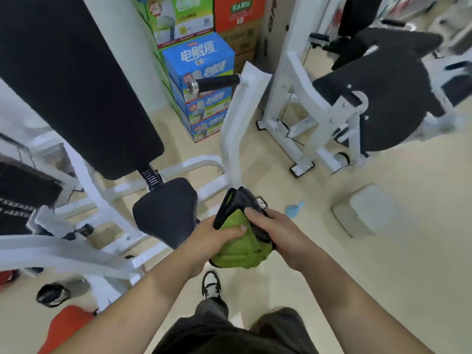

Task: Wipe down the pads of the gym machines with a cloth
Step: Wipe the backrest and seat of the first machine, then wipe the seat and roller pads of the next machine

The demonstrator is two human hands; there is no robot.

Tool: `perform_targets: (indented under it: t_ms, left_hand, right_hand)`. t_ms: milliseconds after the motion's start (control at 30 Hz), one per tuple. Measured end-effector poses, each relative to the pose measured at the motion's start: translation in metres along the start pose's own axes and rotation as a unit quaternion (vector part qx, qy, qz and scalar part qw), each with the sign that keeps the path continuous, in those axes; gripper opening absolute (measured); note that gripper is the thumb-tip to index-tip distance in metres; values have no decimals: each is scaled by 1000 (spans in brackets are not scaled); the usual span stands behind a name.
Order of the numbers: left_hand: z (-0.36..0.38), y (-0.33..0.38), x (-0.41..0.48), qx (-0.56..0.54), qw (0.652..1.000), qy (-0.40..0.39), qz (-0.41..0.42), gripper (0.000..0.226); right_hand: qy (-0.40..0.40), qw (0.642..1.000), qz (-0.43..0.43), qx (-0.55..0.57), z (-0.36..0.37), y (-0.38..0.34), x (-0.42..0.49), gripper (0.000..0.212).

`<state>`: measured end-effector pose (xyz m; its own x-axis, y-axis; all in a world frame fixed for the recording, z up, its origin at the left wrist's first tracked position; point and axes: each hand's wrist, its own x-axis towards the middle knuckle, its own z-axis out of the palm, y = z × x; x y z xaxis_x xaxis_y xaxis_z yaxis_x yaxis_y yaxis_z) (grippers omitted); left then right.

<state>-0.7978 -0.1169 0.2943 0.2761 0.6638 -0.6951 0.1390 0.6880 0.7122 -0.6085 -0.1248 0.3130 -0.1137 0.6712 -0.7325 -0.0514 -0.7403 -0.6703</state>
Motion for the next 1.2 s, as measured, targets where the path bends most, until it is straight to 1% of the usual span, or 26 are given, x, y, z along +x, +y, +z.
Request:
perform_targets:
  t_ms: [33,100,133,200,267,300,367,433,533,633,733,800,933,967,1033,1100,1133,1167,1200]
  left_hand:
    - [17,2,3,17,1000,-23,-3,41]
    - [58,6,9,69,995,-68,-3,43]
    - [81,8,11,100,991,-90,-2,43]
    - [133,7,13,152,978,-143,-3,54]
    - [186,1,11,190,961,-199,-14,62]
    - [225,-4,5,206,949,-237,-25,59]
    - [267,-12,-1,219,927,-301,-42,50]
    - [329,-27,-12,243,899,-360,-48,50]
    - [414,-54,-23,275,881,-381,-59,48]
    - [489,-76,-38,302,865,-393,-79,40]
    - [548,-89,-50,349,837,-416,-70,46]
    - [589,-93,-51,369,823,-426,-69,47]
    - [678,-100,-45,384,802,-451,-81,47]
    - [702,-102,-45,396,789,-463,-83,47]
    - [741,-108,-45,417,768,-477,-94,46]
    - [784,-117,-46,443,746,-490,-89,40]
    - [808,-124,-47,458,733,-496,-85,37]
    - [833,-133,-50,473,720,-501,-82,36]
    - [854,-142,-54,484,708,-508,-79,35]
  right_hand:
    - [29,1000,-8,-2,-15,9,-12,34]
    - [100,995,-11,19,-51,32,-37,28]
    - [140,989,-9,36,-69,45,-48,27]
    - [216,972,-1,87,-111,76,-76,30]
    - [271,953,6,136,-153,108,-110,30]
    - [302,939,5,167,-180,129,-135,28]
    - [338,919,1,204,-208,154,-164,25]
    - [385,887,-7,254,-247,189,-204,26]
    - [425,850,-15,313,-296,236,-256,31]
    - [458,812,-22,360,-331,276,-301,26]
    - [486,779,-19,395,-358,305,-328,22]
    - [499,757,-22,422,-378,320,-342,24]
    - [556,688,-19,466,-432,344,-363,35]
    - [574,670,-19,471,-446,348,-371,33]
    - [607,641,-10,470,-468,354,-384,21]
    - [654,589,-1,475,-491,361,-404,15]
    - [676,557,0,483,-502,367,-415,12]
    - [689,528,-3,496,-512,374,-427,10]
    - [693,509,-9,510,-521,381,-438,12]
